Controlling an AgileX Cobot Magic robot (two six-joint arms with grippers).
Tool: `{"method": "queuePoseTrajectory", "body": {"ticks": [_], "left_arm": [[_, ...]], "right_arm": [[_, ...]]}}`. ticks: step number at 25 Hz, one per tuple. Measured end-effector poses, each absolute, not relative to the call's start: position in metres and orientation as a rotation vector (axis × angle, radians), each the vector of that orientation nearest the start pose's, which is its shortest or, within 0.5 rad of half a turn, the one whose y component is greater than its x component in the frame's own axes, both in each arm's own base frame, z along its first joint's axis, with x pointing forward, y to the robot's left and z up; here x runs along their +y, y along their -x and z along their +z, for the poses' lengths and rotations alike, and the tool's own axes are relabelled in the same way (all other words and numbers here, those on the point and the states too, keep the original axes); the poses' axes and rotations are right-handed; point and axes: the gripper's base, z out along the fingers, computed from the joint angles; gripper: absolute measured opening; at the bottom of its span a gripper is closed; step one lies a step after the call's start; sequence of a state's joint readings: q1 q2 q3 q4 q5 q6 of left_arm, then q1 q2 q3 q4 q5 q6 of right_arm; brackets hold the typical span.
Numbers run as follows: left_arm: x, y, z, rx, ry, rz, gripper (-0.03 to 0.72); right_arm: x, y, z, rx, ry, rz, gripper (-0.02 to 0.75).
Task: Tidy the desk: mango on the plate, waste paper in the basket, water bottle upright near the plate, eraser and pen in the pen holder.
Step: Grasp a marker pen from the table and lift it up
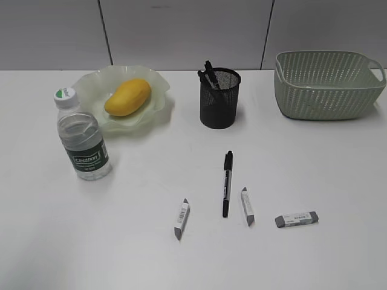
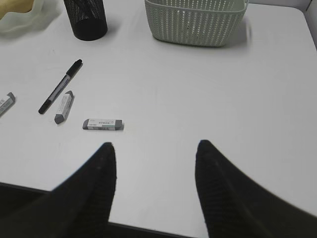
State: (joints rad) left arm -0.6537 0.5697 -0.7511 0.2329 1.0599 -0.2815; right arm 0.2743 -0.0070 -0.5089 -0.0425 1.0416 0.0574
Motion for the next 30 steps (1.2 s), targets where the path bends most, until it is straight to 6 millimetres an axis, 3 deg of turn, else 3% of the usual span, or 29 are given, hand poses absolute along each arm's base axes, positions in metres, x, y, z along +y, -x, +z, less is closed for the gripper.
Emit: {"method": "queuePoseTrajectory", "body": {"ticks": [6, 11, 19, 22, 27, 30], "left_arm": [[0.001, -0.028, 0.305, 2.218, -0.413, -0.237, 0.241], [0.015, -0.008, 0.292, 2.111, -0.379, -0.306, 0.241], [0.017, -0.002, 0.289, 1.995, -0.386, -0.351, 0.259], [0.016, -0.002, 0.289, 1.985, -0.422, -0.344, 0.308], [0.016, -0.002, 0.289, 1.973, -0.455, -0.335, 0.453], [0.015, -0.002, 0.289, 1.973, -0.459, -0.337, 0.491]], "right_arm": [[-0.005, 0.005, 0.281, 2.001, 0.216, 0.161, 0.414], [-0.005, 0.005, 0.281, 2.000, 0.216, 0.161, 0.414], [-0.005, 0.005, 0.281, 2.001, 0.216, 0.161, 0.414], [-0.005, 0.005, 0.281, 2.000, 0.216, 0.161, 0.414], [-0.005, 0.005, 0.281, 2.000, 0.216, 0.161, 0.414], [-0.005, 0.005, 0.281, 2.000, 0.216, 0.161, 0.414]]}}
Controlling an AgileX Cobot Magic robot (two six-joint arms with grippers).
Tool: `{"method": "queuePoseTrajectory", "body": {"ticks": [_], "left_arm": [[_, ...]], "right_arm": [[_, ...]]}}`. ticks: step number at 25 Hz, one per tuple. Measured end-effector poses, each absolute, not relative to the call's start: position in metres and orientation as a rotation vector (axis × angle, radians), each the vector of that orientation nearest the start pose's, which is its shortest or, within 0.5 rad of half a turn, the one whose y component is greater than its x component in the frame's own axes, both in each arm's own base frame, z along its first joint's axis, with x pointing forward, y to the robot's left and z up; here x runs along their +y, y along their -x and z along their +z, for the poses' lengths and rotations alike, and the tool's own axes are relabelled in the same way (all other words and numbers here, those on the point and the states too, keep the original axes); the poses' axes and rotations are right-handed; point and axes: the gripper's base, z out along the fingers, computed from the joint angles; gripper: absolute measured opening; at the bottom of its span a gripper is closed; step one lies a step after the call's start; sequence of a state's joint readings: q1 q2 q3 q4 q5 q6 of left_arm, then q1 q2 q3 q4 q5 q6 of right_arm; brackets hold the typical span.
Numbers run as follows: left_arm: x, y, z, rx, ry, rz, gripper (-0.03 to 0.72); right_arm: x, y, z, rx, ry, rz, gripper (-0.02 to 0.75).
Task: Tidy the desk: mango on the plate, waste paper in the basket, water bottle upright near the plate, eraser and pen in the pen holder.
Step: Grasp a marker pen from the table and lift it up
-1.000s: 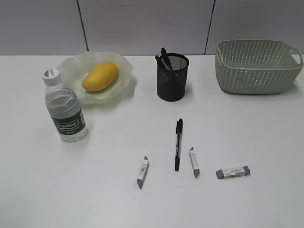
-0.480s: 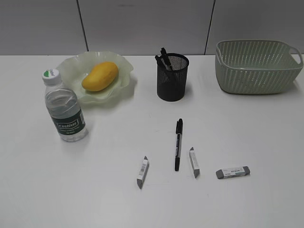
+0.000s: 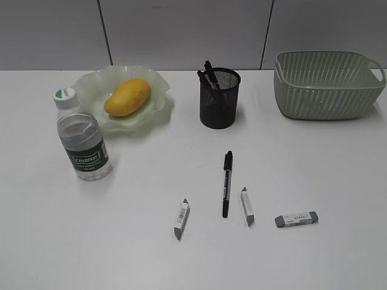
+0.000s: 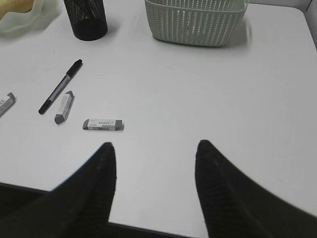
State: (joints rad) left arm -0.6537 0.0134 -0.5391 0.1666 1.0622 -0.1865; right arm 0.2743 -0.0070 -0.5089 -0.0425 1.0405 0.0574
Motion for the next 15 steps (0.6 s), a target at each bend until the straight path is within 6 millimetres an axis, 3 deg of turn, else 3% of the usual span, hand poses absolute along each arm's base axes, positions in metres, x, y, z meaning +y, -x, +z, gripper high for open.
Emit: {"method": "queuePoseTrajectory", "body": {"ticks": [7, 12, 15], "left_arm": [[0.015, -0.001, 0.289, 1.973, -0.449, -0.328, 0.461], [0.017, 0.002, 0.289, 1.977, -0.326, -0.257, 0.430], [0.017, 0.005, 0.289, 1.982, -0.228, -0.196, 0.410]], "right_arm": [[-0.005, 0.005, 0.281, 2.000, 0.216, 0.161, 0.414], [-0.001, 0.004, 0.283, 2.011, 0.219, 0.211, 0.414], [0.006, -0.014, 0.293, 2.098, 0.229, 0.234, 0.414]]}}
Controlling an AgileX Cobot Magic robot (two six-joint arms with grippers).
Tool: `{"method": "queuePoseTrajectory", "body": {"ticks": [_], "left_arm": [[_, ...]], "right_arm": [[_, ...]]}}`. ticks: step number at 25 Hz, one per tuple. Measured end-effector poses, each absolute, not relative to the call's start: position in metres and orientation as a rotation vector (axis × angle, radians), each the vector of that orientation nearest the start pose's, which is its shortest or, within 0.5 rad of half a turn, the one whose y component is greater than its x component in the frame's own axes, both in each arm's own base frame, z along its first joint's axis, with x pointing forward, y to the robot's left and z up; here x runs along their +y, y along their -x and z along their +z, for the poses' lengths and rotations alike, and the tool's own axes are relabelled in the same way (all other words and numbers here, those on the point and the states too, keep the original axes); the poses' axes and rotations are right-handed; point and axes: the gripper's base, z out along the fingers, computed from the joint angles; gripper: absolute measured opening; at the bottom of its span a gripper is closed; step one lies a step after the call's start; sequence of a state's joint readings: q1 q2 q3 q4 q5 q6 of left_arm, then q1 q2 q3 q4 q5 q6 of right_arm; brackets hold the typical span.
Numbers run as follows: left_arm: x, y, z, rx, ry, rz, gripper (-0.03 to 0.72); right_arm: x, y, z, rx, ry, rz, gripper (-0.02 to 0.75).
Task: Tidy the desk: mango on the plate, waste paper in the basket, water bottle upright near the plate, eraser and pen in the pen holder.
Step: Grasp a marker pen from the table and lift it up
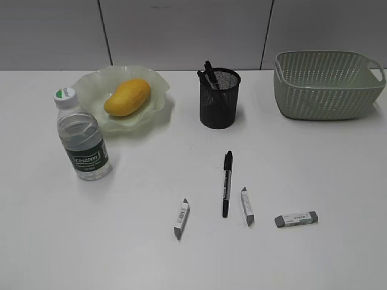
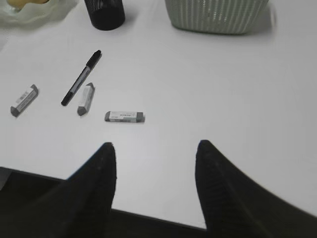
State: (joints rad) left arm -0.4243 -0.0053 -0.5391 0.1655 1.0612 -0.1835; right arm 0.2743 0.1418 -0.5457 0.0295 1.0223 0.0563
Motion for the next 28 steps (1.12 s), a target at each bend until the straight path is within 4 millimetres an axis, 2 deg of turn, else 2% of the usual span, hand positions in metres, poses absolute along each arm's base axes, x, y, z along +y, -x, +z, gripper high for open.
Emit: {"method": "queuePoseTrajectory", "body": {"ticks": [1, 4, 7, 9, 11, 14, 16, 18, 21, 24, 28], "left_arm": [[0.016, 0.005, 0.289, 1.984, -0.203, -0.180, 0.402], [0.016, 0.007, 0.289, 1.987, -0.127, -0.131, 0.377], [0.016, 0.007, 0.289, 1.988, -0.078, -0.099, 0.358], [0.016, 0.007, 0.289, 1.988, -0.067, -0.092, 0.347], [0.016, 0.008, 0.289, 1.989, -0.065, -0.090, 0.339], [0.015, 0.008, 0.289, 1.989, -0.064, -0.091, 0.328], [0.015, 0.008, 0.289, 1.989, -0.064, -0.091, 0.323], [0.015, 0.008, 0.289, 1.989, -0.064, -0.091, 0.321], [0.015, 0.008, 0.289, 1.989, -0.064, -0.091, 0.321], [0.015, 0.008, 0.289, 1.989, -0.064, -0.091, 0.321], [0.015, 0.008, 0.289, 1.989, -0.064, -0.092, 0.321]], "right_arm": [[0.009, -0.023, 0.297, 2.130, 0.230, 0.240, 0.414], [0.023, -0.067, 0.313, 2.244, 0.269, 0.228, 0.414], [0.045, -0.129, 0.312, 2.417, 0.295, 0.264, 0.414], [0.064, -0.175, 0.298, 2.532, 0.303, 0.310, 0.411], [0.082, -0.209, 0.285, 2.580, 0.324, 0.324, 0.398], [0.119, -0.260, 0.245, 2.723, 0.401, 0.316, 0.387], [0.145, -0.283, 0.220, 2.798, 0.436, 0.317, 0.384], [0.167, -0.304, 0.198, 2.860, 0.385, 0.326, 0.384], [0.186, -0.331, 0.162, 2.962, 0.276, 0.312, 0.384], [0.196, -0.347, 0.137, 3.046, 0.194, 0.292, 0.382], [0.214, -0.354, 0.122, 3.080, 0.169, 0.286, 0.383]]}}
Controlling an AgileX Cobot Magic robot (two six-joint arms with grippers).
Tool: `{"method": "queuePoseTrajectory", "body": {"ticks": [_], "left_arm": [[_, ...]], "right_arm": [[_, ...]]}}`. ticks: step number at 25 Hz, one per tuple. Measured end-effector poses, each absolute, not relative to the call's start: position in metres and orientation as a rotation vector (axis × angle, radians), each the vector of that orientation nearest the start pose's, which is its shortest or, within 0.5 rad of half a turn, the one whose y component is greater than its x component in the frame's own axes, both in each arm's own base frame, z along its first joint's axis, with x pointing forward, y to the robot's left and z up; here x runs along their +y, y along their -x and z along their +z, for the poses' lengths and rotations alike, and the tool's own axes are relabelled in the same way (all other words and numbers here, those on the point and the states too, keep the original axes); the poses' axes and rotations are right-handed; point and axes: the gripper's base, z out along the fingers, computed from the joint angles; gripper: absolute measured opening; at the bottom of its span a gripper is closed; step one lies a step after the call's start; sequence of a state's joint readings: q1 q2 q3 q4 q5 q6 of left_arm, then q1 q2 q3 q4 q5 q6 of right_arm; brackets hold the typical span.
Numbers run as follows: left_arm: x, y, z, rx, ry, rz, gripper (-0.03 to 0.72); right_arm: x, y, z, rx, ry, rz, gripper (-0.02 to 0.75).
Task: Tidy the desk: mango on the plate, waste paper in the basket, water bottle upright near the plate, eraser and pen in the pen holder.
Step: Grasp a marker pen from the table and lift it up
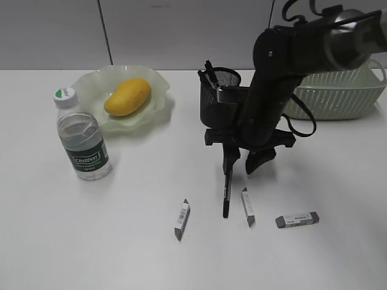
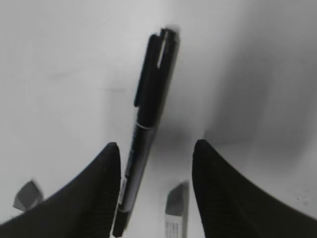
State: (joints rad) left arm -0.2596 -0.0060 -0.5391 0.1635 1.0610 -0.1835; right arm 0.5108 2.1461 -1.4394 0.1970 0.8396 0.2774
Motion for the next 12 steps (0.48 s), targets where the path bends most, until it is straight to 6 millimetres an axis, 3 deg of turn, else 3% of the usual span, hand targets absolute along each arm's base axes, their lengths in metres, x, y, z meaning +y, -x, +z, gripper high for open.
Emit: {"method": "queuePoseTrajectory", "body": {"ticks": [5, 12], "left_arm": [[0.015, 0.008, 0.289, 1.989, -0.064, -0.092, 0.321], [0.015, 0.008, 0.289, 1.989, -0.064, -0.092, 0.319]], "right_arm": [[0.226, -0.358, 0.119, 3.061, 0.146, 0.289, 0.383], [0.227, -0.359, 0.101, 3.095, 0.109, 0.245, 0.381]]}}
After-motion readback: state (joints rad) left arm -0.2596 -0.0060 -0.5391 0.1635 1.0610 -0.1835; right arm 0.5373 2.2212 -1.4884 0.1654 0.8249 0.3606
